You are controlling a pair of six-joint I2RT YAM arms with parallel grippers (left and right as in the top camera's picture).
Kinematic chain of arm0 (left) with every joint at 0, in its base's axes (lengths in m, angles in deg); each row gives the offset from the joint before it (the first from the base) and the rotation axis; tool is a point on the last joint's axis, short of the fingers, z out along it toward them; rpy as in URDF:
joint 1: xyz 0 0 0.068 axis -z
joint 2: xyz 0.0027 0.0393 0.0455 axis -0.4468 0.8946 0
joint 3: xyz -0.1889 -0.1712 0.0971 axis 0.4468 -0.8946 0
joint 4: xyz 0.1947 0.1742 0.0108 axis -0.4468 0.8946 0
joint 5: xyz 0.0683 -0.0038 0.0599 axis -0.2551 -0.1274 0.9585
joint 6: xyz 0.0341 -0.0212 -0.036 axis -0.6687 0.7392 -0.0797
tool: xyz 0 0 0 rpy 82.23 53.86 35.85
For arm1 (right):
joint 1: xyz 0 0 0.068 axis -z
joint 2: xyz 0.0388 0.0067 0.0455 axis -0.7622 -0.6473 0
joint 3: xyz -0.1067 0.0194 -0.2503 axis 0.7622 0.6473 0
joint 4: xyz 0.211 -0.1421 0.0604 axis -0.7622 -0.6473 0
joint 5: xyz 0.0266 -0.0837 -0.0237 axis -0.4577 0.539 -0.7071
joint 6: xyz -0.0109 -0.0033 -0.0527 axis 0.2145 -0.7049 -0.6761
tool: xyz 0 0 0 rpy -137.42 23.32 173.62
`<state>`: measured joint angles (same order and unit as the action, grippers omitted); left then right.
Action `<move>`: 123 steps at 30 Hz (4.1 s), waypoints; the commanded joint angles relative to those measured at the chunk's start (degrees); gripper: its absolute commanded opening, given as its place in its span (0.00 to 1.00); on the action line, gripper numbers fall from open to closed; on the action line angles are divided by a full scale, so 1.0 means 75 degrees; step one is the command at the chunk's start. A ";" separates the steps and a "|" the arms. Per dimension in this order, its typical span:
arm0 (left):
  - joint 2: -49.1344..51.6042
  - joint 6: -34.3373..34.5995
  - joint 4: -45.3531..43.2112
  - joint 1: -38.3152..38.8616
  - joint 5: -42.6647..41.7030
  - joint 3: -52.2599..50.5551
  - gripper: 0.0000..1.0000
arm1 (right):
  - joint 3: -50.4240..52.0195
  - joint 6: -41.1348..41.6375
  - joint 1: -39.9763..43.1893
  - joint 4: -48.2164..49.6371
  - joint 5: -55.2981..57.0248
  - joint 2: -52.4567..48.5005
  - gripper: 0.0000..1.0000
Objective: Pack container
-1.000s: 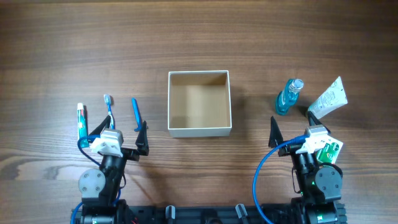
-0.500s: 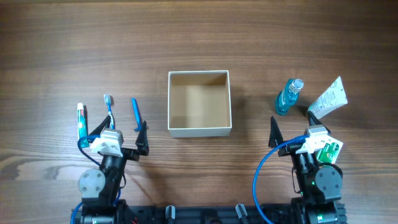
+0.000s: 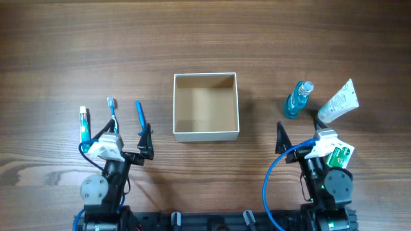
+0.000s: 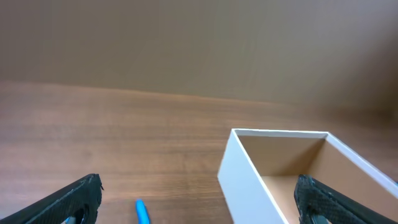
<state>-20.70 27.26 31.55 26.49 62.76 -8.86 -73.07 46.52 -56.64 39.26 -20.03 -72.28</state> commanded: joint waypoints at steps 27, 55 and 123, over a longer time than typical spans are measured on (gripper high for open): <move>0.8084 0.0460 0.7257 0.0035 0.0676 0.8320 1.00 | -0.9361 0.1714 0.1037 -0.6493 0.0434 -1.0112 1.00; 0.8084 0.0460 0.7257 0.0035 0.0676 0.8320 1.00 | -0.9358 0.0828 0.1035 -0.5992 0.0399 -1.2225 0.33; 0.8105 0.1087 0.7691 0.0035 0.2081 0.8320 1.00 | -1.2645 0.3695 -0.3378 -0.7297 0.3089 -1.1019 1.00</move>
<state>39.93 34.47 89.21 26.49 76.99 52.34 -167.32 68.99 -88.10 -9.84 -4.84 -158.64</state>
